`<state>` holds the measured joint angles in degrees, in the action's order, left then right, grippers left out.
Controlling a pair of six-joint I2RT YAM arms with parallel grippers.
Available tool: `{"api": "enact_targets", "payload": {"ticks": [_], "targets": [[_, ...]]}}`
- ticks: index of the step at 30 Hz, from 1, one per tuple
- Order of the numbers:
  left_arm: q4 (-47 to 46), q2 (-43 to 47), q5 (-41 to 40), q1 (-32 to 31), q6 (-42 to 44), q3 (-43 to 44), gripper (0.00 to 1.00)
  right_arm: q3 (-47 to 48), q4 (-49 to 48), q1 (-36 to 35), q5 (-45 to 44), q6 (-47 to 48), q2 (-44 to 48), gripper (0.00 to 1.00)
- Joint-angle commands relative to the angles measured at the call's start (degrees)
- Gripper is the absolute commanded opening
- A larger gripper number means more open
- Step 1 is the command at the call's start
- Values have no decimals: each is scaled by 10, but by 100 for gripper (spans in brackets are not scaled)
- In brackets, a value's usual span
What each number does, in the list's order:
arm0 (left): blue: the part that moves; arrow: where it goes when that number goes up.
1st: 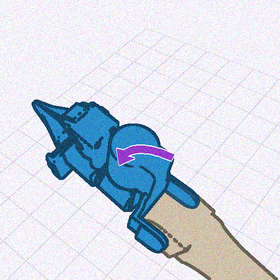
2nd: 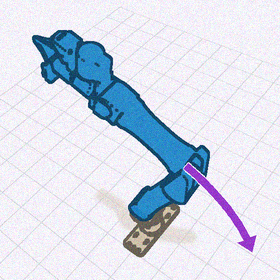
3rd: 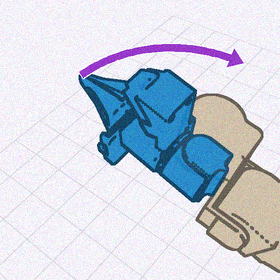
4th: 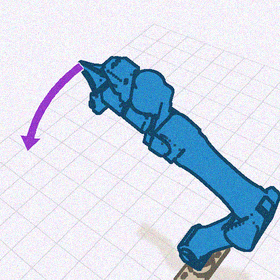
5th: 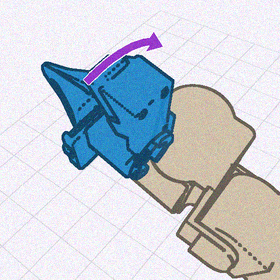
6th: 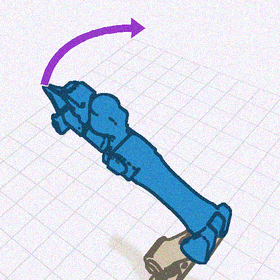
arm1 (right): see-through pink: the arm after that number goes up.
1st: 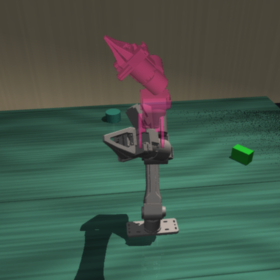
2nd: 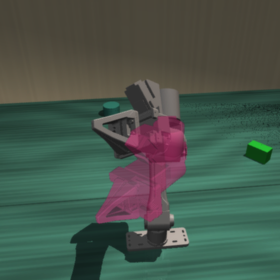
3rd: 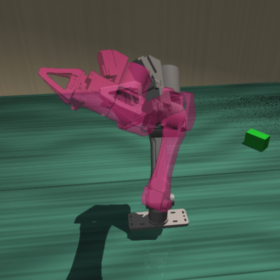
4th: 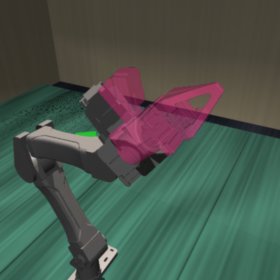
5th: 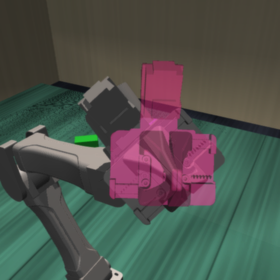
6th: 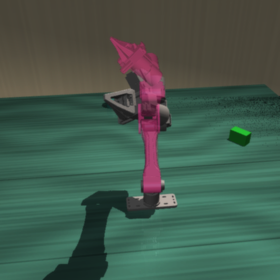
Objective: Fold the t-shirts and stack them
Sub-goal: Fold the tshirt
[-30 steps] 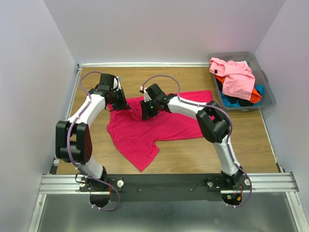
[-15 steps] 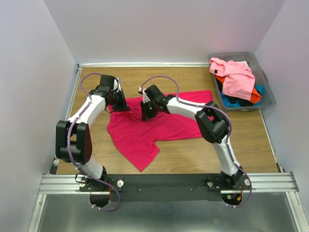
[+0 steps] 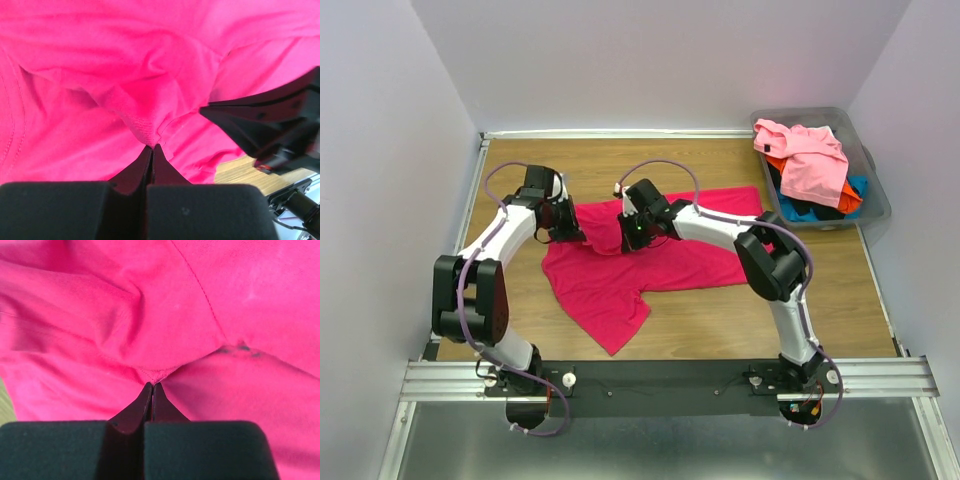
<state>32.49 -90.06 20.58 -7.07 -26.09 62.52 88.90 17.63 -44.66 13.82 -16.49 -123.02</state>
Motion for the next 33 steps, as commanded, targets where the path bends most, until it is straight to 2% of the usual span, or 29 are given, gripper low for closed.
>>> {"api": "enact_targets", "payload": {"ticks": [1, 20, 26, 33], "targets": [[9, 30, -4, 4, 15, -28, 2, -15, -1, -6, -15, -5, 41, 1], [48, 103, 6, 4, 11, -92, 2, -6, 33, 12, 2, -8, 43, 1], [18, 91, 38, 4, 10, -128, 2, 7, 55, 20, 26, 0, 24, 1], [2, 74, 27, 4, 8, -139, 3, 17, 77, 27, 31, 5, 26, 1]]}}
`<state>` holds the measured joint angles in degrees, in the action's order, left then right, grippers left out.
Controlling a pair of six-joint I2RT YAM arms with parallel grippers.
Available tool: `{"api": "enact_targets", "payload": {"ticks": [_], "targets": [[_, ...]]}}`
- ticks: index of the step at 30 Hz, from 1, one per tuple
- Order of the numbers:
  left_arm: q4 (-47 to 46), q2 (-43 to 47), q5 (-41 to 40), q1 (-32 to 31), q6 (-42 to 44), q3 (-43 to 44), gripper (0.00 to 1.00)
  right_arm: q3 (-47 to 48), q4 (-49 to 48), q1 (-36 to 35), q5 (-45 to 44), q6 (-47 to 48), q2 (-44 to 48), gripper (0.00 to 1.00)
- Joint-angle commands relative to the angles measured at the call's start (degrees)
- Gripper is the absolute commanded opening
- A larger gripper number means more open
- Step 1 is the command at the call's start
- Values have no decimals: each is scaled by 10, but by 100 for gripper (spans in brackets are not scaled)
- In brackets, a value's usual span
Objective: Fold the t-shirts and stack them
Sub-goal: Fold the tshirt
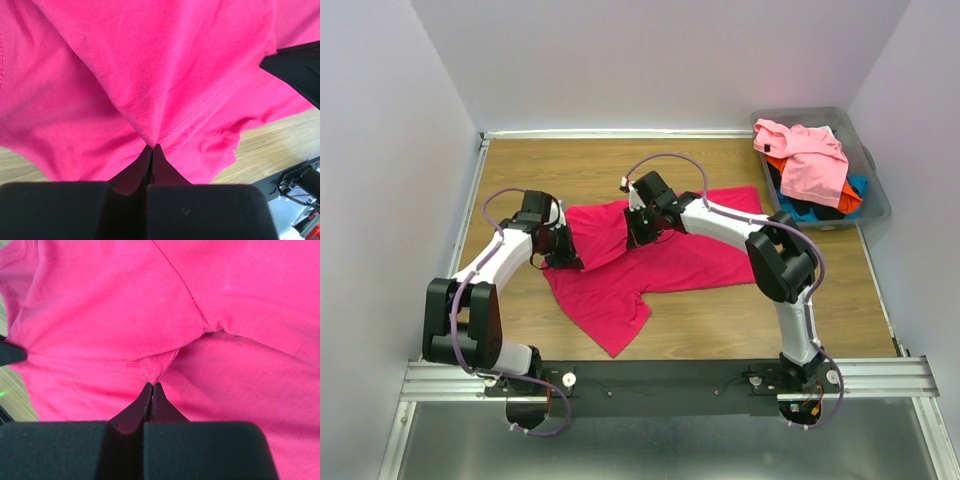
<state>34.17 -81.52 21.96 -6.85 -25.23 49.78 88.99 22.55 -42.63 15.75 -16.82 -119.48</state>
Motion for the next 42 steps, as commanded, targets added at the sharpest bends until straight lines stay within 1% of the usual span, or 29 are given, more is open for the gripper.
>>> {"api": "enact_targets", "payload": {"ticks": [1, 8, 14, 18, 20, 21, 22, 23, 25, 26, 27, 28, 29, 32, 35, 36, 37, 38, 39, 41, 42], "targets": [[-20, -14, 13, 1, -1, -15, 3, 15, 30, 8, 13, 10, -10, 1], [-34, -36, 15, -3, 3, -34, 3, 27, 74, 12, 29, 8, -29, 1], [-29, -36, 21, -7, 7, -35, 4, 22, 81, 12, 22, 4, -39, 1], [-26, -31, 24, -8, 12, -43, 6, 21, 88, 13, 19, 6, -44, 1], [-24, -29, 18, -8, 15, -46, 9, 21, 90, 13, 15, 11, -44, 6], [-22, -29, 16, -8, 15, -44, 13, 22, 92, 12, 13, 12, -42, 8], [-22, -27, 16, -8, 17, -43, 14, 23, 94, 13, 8, 15, -39, 11], [-19, -27, 16, -8, 17, -36, 17, 28, 95, 13, 3, 15, -37, 19], [-21, -21, 19, -7, 12, -26, 19, 35, 99, 15, -9, 20, -29, 27], [-20, -17, 15, -6, 7, -11, 29, 36, 99, 16, -13, 23, -25, 35], [-20, -15, 8, -5, 6, -2, 37, 42, 100, 18, -19, 25, -22, 38], [-16, -10, 0, -4, 5, 9, 46, 44, 100, 19, -37, 30, -12, 41], [-12, -8, -9, -4, 5, 33, 58, 46, 100, 25, -47, 34, -8, 44], [-9, -14, -42, 13, 9, 68, 65, 46, 99, 42, -89, 43, 13, 49], [-28, -32, -54, 50, 9, 86, 65, 41, 100, 83, -111, 45, 23, 50], [-38, -36, -59, 60, -1, 88, 65, 38, 98, 111, -114, 43, 27, 50], [-50, -43, -80, 64, -9, 89, 65, 36, 97, 126, -114, 42, 27, 50], [-77, -46, -89, 84, -18, 91, 65, 34, 97, 141, -121, 34, 27, 50], [-93, -51, -95, 90, -24, 95, 65, 33, 96, 168, -126, 32, 26, 50], [-125, -72, -116, 96, -41, 109, 64, 33, 92, 191, -146, 21, 26, 50], [-133, -98, -118, 97, -43, 117, 63, 34, 90, 215, -149, 17, 25, 50]]}}
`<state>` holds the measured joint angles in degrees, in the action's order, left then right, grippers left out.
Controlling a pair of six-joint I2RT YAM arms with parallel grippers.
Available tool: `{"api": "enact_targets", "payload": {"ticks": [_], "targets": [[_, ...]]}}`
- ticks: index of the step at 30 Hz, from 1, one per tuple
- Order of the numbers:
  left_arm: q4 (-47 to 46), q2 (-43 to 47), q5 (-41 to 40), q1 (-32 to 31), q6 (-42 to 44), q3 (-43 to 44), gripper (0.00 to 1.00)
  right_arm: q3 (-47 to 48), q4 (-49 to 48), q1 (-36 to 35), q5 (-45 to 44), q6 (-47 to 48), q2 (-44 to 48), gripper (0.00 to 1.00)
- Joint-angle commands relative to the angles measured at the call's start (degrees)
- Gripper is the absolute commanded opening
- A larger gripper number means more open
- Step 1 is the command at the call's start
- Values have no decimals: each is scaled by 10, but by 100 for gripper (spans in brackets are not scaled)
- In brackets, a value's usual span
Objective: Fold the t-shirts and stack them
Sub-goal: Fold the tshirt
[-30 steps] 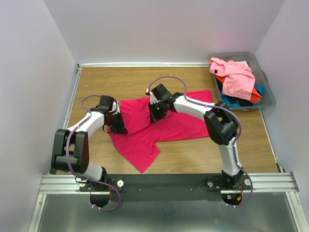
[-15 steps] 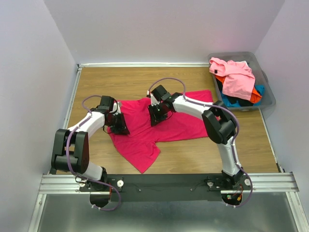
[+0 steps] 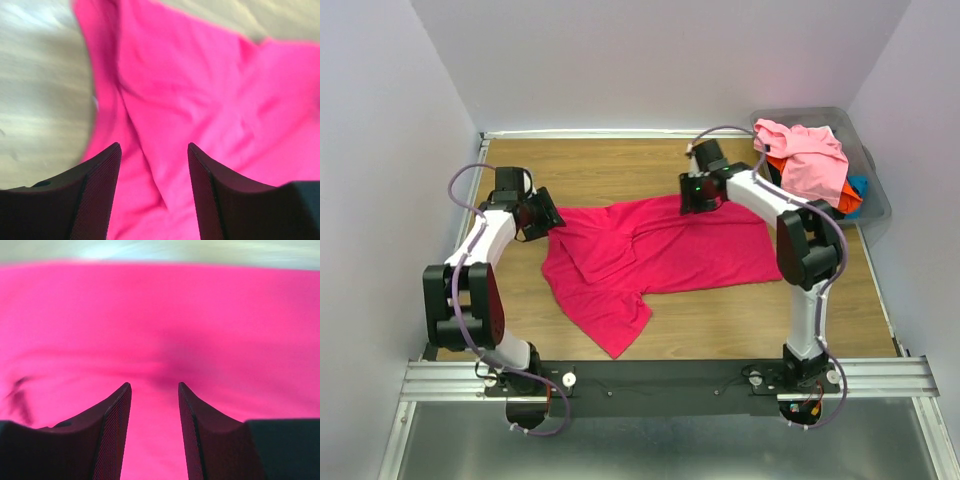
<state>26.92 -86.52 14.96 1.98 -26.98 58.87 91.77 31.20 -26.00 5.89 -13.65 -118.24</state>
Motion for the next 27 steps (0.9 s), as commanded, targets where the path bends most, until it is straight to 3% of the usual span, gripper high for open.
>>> {"api": "enact_targets", "payload": {"ticks": [1, 3, 5, 7, 10, 11, 19, 27], "targets": [[-71, -62, -52, 8, -29, 34, 61, 7, 2, 61, -51, -26, 11, 50], [-83, -88, -62, 10, -31, 55, 48, 9, -3, 95, -53, -41, 9, 50], [-92, -126, -73, 12, -31, 80, 46, 11, -6, 120, -52, -63, 2, 49], [-96, -160, -84, 13, -30, 98, 36, 13, -12, 130, -54, -74, -7, 49], [-95, -197, -95, 13, -31, 127, 35, 15, -18, 140, -55, -80, -19, 49], [-95, -204, -100, 13, -31, 132, 29, 15, -20, 142, -70, -81, -22, 49], [-107, -256, -145, 29, -36, 143, 22, 10, -48, 173, -90, -101, -53, 49], [-121, -254, -175, 79, -45, 102, 22, 12, -55, 192, -91, -114, -87, 49]]}}
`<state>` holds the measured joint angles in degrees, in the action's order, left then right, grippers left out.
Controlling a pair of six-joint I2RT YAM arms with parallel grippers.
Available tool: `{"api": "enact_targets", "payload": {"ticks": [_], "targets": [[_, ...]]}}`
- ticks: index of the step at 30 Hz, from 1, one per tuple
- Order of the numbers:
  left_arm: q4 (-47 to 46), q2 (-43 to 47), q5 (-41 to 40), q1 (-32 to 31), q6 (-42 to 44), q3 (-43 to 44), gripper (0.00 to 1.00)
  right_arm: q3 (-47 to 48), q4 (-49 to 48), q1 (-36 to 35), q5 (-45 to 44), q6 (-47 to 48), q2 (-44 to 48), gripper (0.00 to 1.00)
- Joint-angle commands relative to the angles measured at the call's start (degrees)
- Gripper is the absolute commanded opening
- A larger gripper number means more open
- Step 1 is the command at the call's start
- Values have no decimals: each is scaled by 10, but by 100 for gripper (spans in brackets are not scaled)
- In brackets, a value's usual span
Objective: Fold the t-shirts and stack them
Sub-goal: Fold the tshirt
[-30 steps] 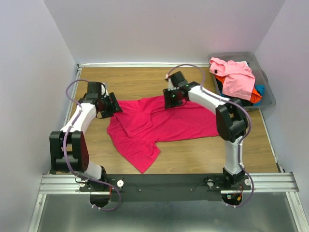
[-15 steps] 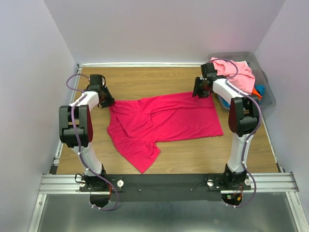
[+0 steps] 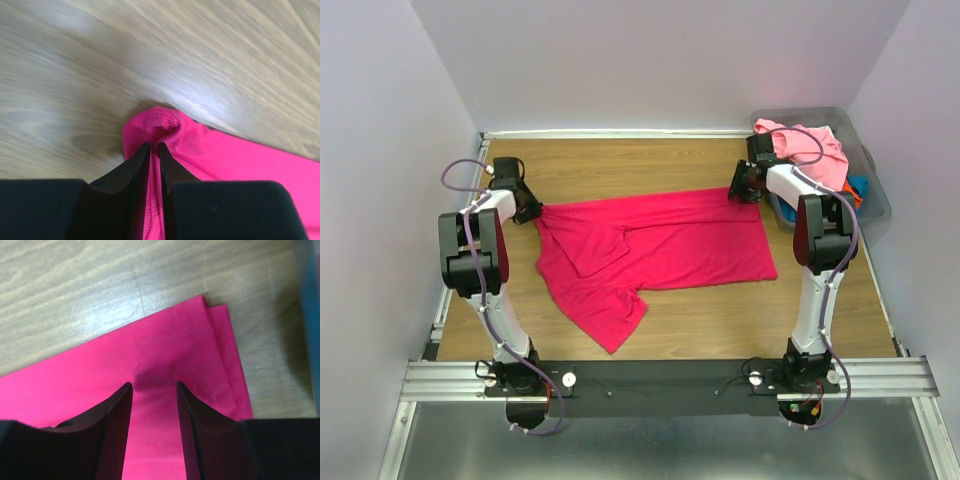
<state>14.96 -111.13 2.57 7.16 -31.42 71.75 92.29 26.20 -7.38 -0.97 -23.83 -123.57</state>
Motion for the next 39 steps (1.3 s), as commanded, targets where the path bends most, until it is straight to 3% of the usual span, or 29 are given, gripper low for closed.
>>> {"api": "enact_targets", "payload": {"ticks": [1, 8, 13, 20, 32, 36, 39], "targets": [[-4, -8, -48, 36, 0, -31, 22, 6, -6, 6, -21, -15, -34, 49], [-9, 13, -29, 47, 7, -23, 25, 32, -6, 6, 7, -10, -25, 48], [-12, 73, 2, 45, 7, -14, 27, 62, -6, 3, 48, 5, -4, 49], [-12, 142, -16, 14, 13, -34, 31, 75, -7, -11, 75, 12, -1, 49], [-7, 59, -99, -14, 10, -2, 31, 95, -11, -15, 71, 14, -46, 49], [3, 37, -117, -14, 5, 30, 42, 94, -12, -16, 66, 17, -53, 49], [9, 16, -121, -11, 1, 45, 42, 90, -14, -15, 63, 17, -54, 49]]}}
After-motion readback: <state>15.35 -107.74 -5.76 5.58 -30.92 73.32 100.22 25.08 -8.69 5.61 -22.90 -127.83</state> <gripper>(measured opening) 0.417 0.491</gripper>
